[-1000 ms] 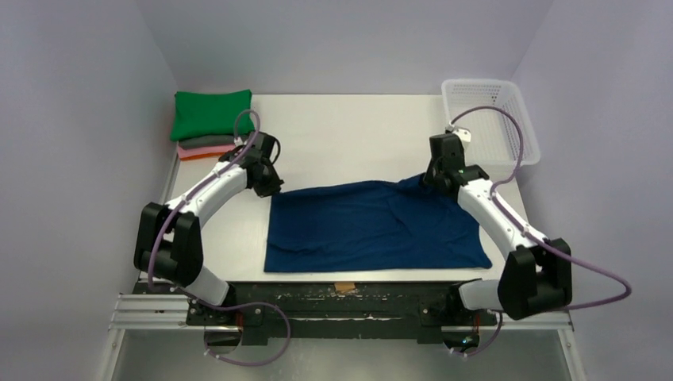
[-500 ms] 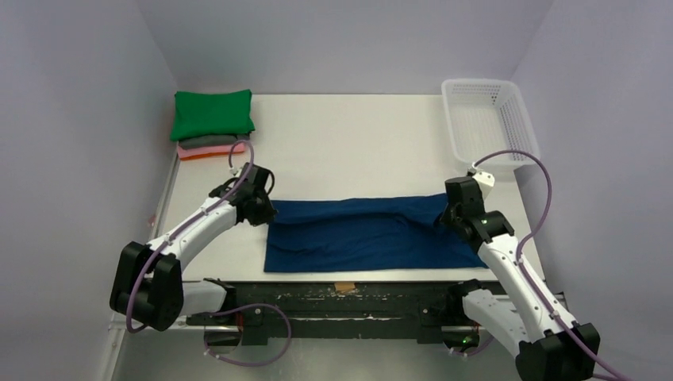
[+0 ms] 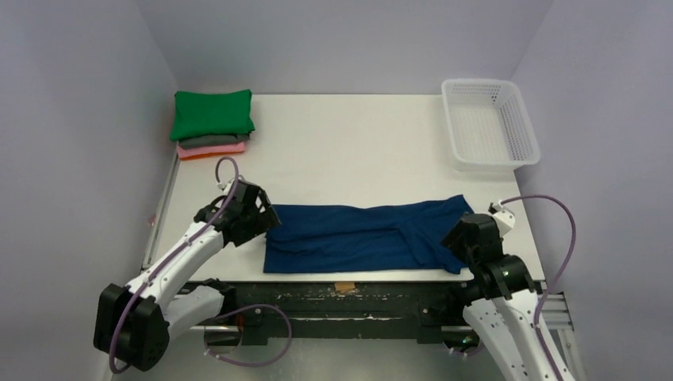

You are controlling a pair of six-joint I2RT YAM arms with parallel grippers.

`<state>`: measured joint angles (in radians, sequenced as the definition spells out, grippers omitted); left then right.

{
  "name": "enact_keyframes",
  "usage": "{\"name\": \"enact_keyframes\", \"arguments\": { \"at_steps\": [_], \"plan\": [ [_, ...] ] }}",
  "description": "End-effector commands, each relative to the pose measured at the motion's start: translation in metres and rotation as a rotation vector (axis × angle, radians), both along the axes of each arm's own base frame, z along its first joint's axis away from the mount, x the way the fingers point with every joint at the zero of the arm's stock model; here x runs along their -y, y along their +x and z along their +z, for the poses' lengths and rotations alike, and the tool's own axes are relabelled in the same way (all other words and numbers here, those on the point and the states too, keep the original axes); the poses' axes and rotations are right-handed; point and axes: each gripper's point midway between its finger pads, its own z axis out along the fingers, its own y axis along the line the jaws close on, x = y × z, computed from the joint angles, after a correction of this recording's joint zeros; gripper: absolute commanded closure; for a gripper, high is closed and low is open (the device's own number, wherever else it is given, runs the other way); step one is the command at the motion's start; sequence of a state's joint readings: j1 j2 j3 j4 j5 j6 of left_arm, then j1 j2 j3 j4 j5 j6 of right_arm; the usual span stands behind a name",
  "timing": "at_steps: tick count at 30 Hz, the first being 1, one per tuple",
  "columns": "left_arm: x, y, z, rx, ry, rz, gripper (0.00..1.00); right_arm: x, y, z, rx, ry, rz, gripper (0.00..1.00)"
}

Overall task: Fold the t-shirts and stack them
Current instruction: Grab the bottom of the folded rectangular tshirt with both arms, then rotate the tshirt 90 degrees

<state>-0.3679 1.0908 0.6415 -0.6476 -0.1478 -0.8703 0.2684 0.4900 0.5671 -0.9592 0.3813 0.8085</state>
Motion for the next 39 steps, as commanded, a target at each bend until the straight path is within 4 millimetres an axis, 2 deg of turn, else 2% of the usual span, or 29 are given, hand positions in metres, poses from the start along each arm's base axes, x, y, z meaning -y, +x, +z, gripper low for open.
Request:
{"name": "enact_keyframes", "arguments": {
  "at_steps": [1, 3, 4, 7, 9, 11, 13, 15, 18, 21, 23, 26, 30, 34, 37, 39],
  "plan": [
    [-0.008, -0.005, 0.036, 0.089, -0.002, 0.019, 0.08, 0.012, -0.005, 0.038, 0.162, 0.029, -0.084, 0.35],
    [-0.001, -0.004, 0.049, 0.137, -0.043, -0.014, 0.00, 0.008, 0.000, 0.047, 0.211, 0.033, -0.045, 0.09],
    [0.008, 0.004, 0.058, 0.185, -0.085, -0.040, 0.00, 0.001, 0.005, 0.048, 0.218, 0.048, -0.009, 0.05],
    [0.043, 0.017, 0.070, 0.246, -0.221, -0.166, 0.00, -0.026, 0.011, 0.020, 0.102, 0.117, 0.096, 0.03],
    [0.070, 0.025, 0.069, 0.235, -0.311, -0.261, 0.00, -0.039, 0.022, -0.001, 0.019, 0.133, 0.136, 0.02],
    [0.093, 0.030, 0.059, 0.199, -0.367, -0.338, 0.00, -0.042, 0.034, -0.017, -0.040, 0.117, 0.140, 0.02],
    [0.104, 0.033, 0.036, 0.117, -0.369, -0.365, 0.00, -0.039, 0.048, -0.031, -0.077, 0.079, 0.113, 0.02],
    [0.107, 0.033, 0.014, 0.048, -0.348, -0.364, 0.00, -0.042, 0.062, -0.044, -0.107, 0.066, 0.109, 0.02],
    [0.104, 0.022, -0.018, -0.050, -0.319, -0.363, 0.00, -0.055, 0.081, -0.062, -0.146, 0.090, 0.138, 0.03],
    [0.089, 0.004, -0.043, -0.121, -0.266, -0.321, 0.00, -0.065, 0.096, -0.079, -0.193, 0.101, 0.163, 0.04],
    [0.082, -0.008, -0.052, -0.144, -0.257, -0.292, 0.00, -0.080, 0.112, -0.088, -0.199, 0.144, 0.206, 0.05],
    [0.076, -0.026, -0.059, -0.160, -0.270, -0.265, 0.00, -0.107, 0.143, -0.101, -0.218, 0.209, 0.280, 0.05],
    [0.076, -0.044, -0.054, -0.162, -0.299, -0.229, 0.00, -0.143, 0.192, -0.113, -0.254, 0.222, 0.381, 0.05],
    [0.083, -0.054, -0.039, -0.112, -0.322, -0.188, 0.00, -0.184, 0.255, -0.121, -0.271, 0.269, 0.471, 0.05],
    [0.090, -0.057, -0.038, -0.101, -0.325, -0.153, 0.00, -0.209, 0.301, -0.123, -0.254, 0.279, 0.510, 0.05],
    [0.101, -0.056, -0.038, -0.096, -0.341, -0.152, 0.00, -0.226, 0.329, -0.128, -0.241, 0.298, 0.517, 0.05]
  ]
}}
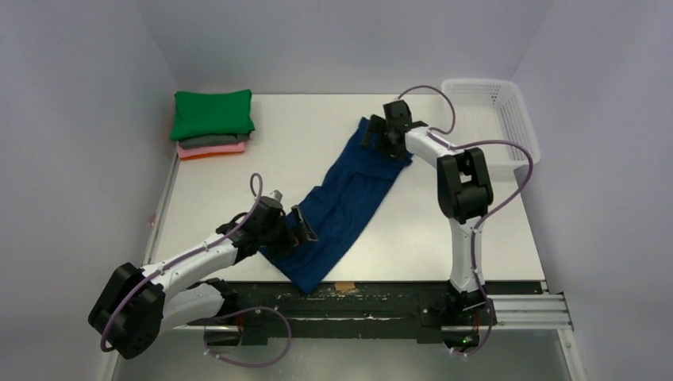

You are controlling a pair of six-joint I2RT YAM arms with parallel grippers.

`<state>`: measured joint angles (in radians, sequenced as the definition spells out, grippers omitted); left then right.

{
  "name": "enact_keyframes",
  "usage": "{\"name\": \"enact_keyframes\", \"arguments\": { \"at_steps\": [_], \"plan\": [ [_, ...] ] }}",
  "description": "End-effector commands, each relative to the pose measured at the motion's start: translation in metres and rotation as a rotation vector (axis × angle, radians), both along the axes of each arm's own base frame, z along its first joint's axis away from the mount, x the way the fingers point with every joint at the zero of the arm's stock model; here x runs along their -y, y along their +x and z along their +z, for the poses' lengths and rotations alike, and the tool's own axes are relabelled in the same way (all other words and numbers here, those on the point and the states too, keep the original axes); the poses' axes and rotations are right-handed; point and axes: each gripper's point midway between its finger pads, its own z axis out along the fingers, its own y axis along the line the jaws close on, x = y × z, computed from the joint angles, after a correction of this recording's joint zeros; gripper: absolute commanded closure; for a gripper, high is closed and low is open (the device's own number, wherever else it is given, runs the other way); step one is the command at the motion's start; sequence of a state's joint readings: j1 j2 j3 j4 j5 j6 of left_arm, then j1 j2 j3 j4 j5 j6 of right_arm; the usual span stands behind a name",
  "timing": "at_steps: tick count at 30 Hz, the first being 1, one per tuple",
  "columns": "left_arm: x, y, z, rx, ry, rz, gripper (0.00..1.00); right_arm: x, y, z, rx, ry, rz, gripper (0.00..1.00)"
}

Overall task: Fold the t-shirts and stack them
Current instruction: Rotate the tshirt 90 degrees

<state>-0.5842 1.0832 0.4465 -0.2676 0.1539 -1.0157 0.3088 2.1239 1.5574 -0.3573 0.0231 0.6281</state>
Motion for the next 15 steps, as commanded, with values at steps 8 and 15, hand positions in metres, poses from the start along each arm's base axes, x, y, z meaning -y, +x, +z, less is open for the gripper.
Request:
{"name": "enact_keyframes", "arguments": {
  "at_steps": [8, 15],
  "plan": [
    [0.074, -0.028, -0.035, -0.164, 0.027, -0.063, 0.00, -0.120, 0.072, -0.082, -0.090, 0.284, 0.139, 0.04],
    [0.116, -0.037, -0.038, -0.191, 0.062, -0.183, 0.00, -0.129, 0.111, -0.065, 0.052, 0.306, 0.124, 0.03]
  ]
}}
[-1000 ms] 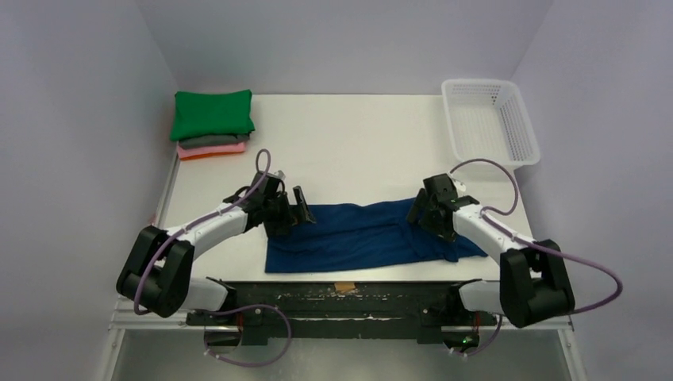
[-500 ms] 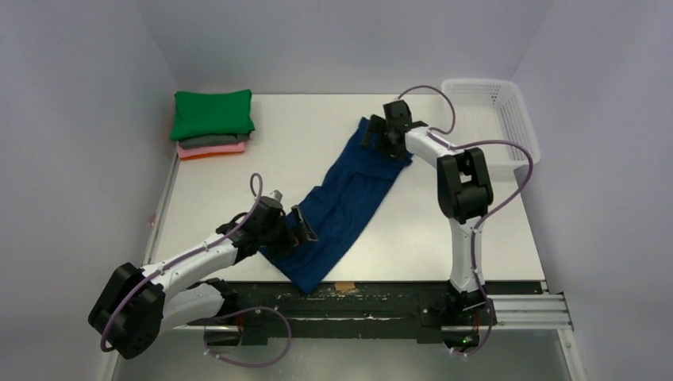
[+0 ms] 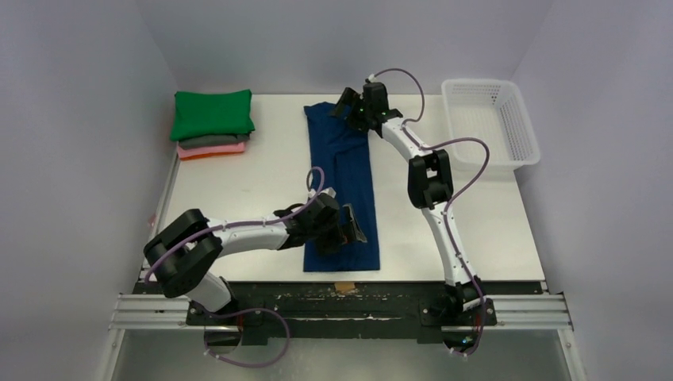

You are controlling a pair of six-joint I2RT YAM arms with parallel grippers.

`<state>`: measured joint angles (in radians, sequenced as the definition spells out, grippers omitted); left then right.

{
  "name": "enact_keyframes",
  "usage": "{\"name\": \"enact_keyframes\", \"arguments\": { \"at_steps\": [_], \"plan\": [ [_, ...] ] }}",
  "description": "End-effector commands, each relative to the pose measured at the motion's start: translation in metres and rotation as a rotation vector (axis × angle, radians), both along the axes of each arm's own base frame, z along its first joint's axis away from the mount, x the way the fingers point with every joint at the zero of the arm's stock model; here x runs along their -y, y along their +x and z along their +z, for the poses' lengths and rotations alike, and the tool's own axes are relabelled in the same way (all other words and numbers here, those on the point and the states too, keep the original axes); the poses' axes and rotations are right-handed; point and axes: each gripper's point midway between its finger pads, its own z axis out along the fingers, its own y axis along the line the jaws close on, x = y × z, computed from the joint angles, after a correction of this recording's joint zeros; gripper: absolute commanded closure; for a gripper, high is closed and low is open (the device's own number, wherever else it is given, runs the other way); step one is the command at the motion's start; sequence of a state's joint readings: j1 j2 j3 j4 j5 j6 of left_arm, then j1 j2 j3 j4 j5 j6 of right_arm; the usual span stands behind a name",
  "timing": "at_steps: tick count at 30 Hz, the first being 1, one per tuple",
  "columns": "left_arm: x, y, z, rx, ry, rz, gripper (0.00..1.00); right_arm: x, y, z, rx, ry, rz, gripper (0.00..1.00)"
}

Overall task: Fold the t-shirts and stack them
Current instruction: Rotate the tshirt 90 degrees, then grab the bottom of the folded rectangular tshirt with both arms

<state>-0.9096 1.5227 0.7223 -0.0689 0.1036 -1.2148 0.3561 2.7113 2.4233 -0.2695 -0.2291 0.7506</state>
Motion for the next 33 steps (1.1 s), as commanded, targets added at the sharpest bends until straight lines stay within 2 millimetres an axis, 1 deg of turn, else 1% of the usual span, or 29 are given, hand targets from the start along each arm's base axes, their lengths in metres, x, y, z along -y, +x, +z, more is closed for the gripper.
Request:
{"name": "enact_keyframes", "arguments": {
  "at_steps": [1, 2, 4, 7, 8, 9, 11, 12, 14, 16, 17, 19, 20, 21, 22, 24, 26, 27, 29, 31, 33],
  "plan": [
    [-0.010, -0.033, -0.036, -0.117, 0.140, -0.057, 0.00, 0.001, -0.028, -0.075, -0.167, -0.081, 0.007, 0.02],
    [-0.011, -0.033, -0.033, -0.105, 0.151, -0.058, 0.00, 0.002, -0.026, -0.064, -0.144, -0.095, 0.014, 0.02],
    [-0.011, -0.029, -0.019, -0.060, 0.163, -0.054, 0.00, 0.003, -0.022, -0.029, -0.090, -0.104, 0.026, 0.01],
    [-0.017, -0.024, 0.008, 0.038, 0.177, -0.051, 0.00, 0.006, -0.022, 0.041, 0.010, -0.112, 0.048, 0.01],
    [-0.019, -0.023, 0.019, 0.072, 0.175, -0.051, 0.00, 0.008, -0.025, 0.067, 0.046, -0.114, 0.056, 0.01],
    [-0.022, -0.024, 0.028, 0.099, 0.177, -0.054, 0.00, 0.010, -0.031, 0.087, 0.073, -0.123, 0.069, 0.01],
    [-0.033, -0.028, 0.045, 0.147, 0.189, -0.045, 0.00, 0.019, -0.049, 0.128, 0.122, -0.152, 0.093, 0.01],
    [-0.040, -0.031, 0.049, 0.160, 0.197, -0.040, 0.00, 0.026, -0.060, 0.142, 0.137, -0.173, 0.094, 0.01],
    [-0.054, -0.036, 0.052, 0.172, 0.200, -0.024, 0.00, 0.041, -0.087, 0.160, 0.154, -0.204, 0.091, 0.01],
    [-0.067, -0.041, 0.050, 0.181, 0.197, -0.007, 0.00, 0.057, -0.120, 0.168, 0.178, -0.204, 0.079, 0.01],
    [-0.075, -0.043, 0.048, 0.184, 0.204, 0.002, 0.00, 0.065, -0.138, 0.187, 0.223, -0.177, 0.056, 0.01],
    [-0.096, -0.047, 0.040, 0.184, 0.241, 0.034, 0.00, 0.083, -0.181, 0.168, 0.164, -0.172, 0.028, 0.01],
    [-0.107, -0.052, 0.031, 0.174, 0.264, 0.039, 0.00, 0.091, -0.211, 0.139, 0.091, -0.176, 0.038, 0.01],
    [-0.113, -0.054, 0.026, 0.175, 0.266, 0.044, 0.01, 0.097, -0.236, 0.124, 0.049, -0.170, 0.038, 0.01],
    [-0.117, -0.056, 0.020, 0.175, 0.262, 0.048, 0.02, 0.099, -0.259, 0.111, 0.014, -0.166, 0.041, 0.02],
    [-0.118, -0.058, 0.010, 0.172, 0.236, 0.041, 0.03, 0.107, -0.308, 0.079, -0.076, -0.202, 0.053, 0.03],
    [-0.117, -0.059, 0.005, 0.166, 0.225, 0.033, 0.07, 0.114, -0.349, 0.054, -0.142, -0.244, 0.056, 0.05],
    [-0.120, -0.057, 0.002, 0.164, 0.240, 0.044, 0.09, 0.114, -0.369, 0.047, -0.154, -0.246, 0.073, 0.06],
    [-0.122, -0.054, -0.004, 0.161, 0.252, 0.053, 0.14, 0.117, -0.400, 0.027, -0.207, -0.249, 0.103, 0.09],
    [-0.121, -0.052, -0.010, 0.159, 0.246, 0.059, 0.18, 0.121, -0.427, 0.009, -0.271, -0.254, 0.126, 0.14],
    [-0.117, -0.048, -0.016, 0.150, 0.233, 0.060, 0.22, 0.119, -0.450, -0.003, -0.322, -0.244, 0.175, 0.21]
  ]
}}
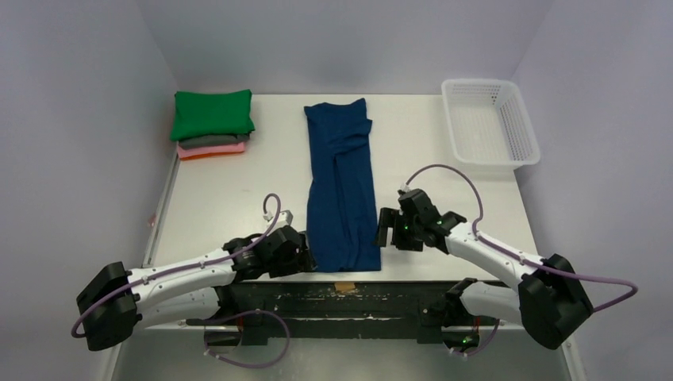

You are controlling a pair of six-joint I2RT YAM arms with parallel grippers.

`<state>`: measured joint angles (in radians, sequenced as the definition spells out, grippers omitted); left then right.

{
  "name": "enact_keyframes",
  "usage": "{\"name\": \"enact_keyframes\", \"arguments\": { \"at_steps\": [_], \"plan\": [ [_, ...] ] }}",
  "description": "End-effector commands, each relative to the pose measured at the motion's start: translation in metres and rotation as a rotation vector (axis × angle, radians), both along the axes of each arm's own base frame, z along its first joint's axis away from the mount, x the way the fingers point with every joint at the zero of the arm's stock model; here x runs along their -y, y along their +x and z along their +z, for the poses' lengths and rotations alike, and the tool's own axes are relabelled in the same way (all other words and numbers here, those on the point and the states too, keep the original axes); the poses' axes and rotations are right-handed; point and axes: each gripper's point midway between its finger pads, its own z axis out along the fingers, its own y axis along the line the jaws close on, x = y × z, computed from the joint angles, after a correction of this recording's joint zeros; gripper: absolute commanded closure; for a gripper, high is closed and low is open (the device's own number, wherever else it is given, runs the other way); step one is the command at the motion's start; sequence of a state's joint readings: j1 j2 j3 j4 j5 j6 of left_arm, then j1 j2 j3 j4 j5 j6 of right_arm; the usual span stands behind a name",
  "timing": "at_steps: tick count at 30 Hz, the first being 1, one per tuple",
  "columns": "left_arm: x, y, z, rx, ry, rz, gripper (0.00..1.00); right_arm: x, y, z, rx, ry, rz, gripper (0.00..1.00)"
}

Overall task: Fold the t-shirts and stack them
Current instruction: Grab the bottom of the folded rectangular tshirt with both arms

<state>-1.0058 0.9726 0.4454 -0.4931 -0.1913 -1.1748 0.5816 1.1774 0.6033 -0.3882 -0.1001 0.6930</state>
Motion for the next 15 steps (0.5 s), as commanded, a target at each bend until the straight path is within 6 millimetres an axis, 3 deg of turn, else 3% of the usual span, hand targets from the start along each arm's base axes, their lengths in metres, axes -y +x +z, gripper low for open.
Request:
{"name": "enact_keyframes", "arguments": {
  "at_steps": [1, 5, 8, 10, 15],
  "plan": [
    [0.011, 0.014, -0.008, 0.018, -0.044, 0.011, 0.24, -0.002, -0.030, -0.005, -0.056, 0.044, 0.009, 0.23],
    [0.019, 0.017, -0.014, -0.006, -0.050, -0.002, 0.36, 0.002, -0.055, -0.022, -0.128, 0.015, 0.055, 0.32],
    [0.020, 0.014, -0.018, -0.033, -0.031, -0.008, 0.56, 0.001, -0.061, -0.029, -0.147, 0.018, 0.056, 0.40],
    [0.016, 0.011, -0.022, -0.051, -0.016, -0.003, 0.63, -0.004, -0.065, -0.032, -0.161, 0.041, 0.057, 0.45],
    [0.006, 0.000, -0.032, -0.094, 0.007, 0.014, 0.68, -0.015, -0.077, -0.042, -0.210, 0.094, 0.076, 0.55]
  ]
}}
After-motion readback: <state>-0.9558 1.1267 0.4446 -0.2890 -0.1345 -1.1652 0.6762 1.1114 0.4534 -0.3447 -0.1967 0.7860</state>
